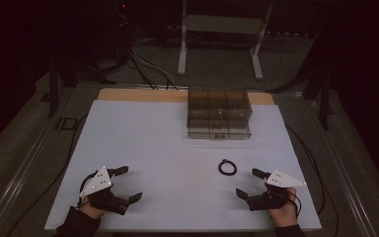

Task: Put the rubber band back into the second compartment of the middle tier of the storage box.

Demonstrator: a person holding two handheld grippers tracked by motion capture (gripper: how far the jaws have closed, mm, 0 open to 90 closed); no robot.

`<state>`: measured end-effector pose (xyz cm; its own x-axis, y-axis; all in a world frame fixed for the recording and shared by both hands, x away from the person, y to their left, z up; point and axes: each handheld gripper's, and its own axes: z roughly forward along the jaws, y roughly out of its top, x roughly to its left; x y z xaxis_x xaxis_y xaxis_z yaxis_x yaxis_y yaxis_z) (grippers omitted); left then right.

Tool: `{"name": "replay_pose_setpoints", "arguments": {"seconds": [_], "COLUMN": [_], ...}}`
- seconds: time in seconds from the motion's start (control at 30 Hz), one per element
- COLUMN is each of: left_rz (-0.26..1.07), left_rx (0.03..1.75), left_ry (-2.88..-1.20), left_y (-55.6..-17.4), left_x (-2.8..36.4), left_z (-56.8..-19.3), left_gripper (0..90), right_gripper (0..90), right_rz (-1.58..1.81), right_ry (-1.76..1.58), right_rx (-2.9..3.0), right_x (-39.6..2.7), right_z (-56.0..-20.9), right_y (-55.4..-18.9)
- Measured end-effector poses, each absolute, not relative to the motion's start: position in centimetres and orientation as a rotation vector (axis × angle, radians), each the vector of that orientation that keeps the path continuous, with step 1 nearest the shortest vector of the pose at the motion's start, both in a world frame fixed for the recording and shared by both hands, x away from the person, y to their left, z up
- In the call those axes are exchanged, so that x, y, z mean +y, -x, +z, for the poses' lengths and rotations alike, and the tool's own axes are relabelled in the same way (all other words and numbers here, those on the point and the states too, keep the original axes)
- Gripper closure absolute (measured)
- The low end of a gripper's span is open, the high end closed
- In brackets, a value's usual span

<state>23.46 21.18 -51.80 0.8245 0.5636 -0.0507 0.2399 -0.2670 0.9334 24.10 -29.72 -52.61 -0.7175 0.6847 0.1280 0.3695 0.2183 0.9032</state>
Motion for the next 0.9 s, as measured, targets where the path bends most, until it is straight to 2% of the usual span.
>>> {"name": "replay_pose_setpoints", "arguments": {"seconds": [0.63,0.9], "left_rz": [0.359,0.36], "left_rx": [0.613,0.617], "left_ry": [-1.844,-1.821], "left_y": [-23.1,-22.9], "left_x": [21.6,22.0], "left_z": [-51.6,-51.5], "left_gripper": [0.3,0.3], "right_gripper": [0.0,0.0], "right_rz": [1.464,1.505], "right_ry": [-0.993,-0.982], "right_rx": [2.222,2.196], "right_x": [-29.2,-28.9], "right_z": [-52.3,-50.8], "right_y": [-24.1,-23.7]}}
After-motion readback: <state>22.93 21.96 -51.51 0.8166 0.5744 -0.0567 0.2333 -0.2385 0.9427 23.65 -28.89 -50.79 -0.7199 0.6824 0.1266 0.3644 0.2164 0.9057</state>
